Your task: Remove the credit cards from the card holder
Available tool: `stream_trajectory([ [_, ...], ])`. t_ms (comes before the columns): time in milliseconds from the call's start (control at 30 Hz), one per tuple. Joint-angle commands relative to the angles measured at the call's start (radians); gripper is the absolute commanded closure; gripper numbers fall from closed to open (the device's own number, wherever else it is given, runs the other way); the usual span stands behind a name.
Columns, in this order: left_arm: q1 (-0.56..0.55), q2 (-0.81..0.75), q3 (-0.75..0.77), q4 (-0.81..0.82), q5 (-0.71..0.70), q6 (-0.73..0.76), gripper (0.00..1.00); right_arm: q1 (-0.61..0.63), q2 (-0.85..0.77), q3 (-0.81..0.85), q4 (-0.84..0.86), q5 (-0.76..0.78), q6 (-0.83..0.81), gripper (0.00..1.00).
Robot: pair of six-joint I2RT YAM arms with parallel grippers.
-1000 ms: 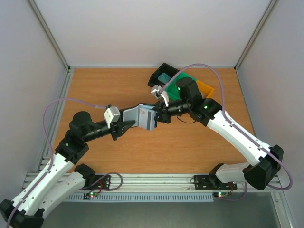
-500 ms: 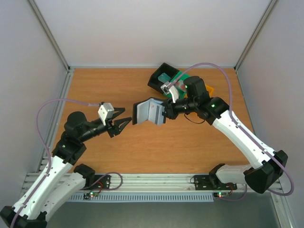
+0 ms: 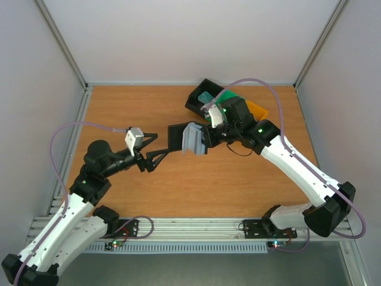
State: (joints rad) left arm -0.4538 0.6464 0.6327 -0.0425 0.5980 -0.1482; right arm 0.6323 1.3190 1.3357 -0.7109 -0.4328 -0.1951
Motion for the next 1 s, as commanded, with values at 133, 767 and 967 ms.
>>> stream_trajectory([
  [133,-0.019,0.041,-0.050,0.071,-0.049,-0.049,0.04,0.094,0.046,0.084,-0.003,0.025,-0.026,0.99],
  [767,-0.065,0.059,-0.081,0.143,-0.114,-0.013,0.01,0.263,0.183,0.234,-0.069,0.283,-0.016,0.99],
  [967,-0.065,0.063,-0.085,0.146,-0.120,-0.014,0.01,0.296,0.223,0.277,-0.080,0.347,0.006,0.99],
])
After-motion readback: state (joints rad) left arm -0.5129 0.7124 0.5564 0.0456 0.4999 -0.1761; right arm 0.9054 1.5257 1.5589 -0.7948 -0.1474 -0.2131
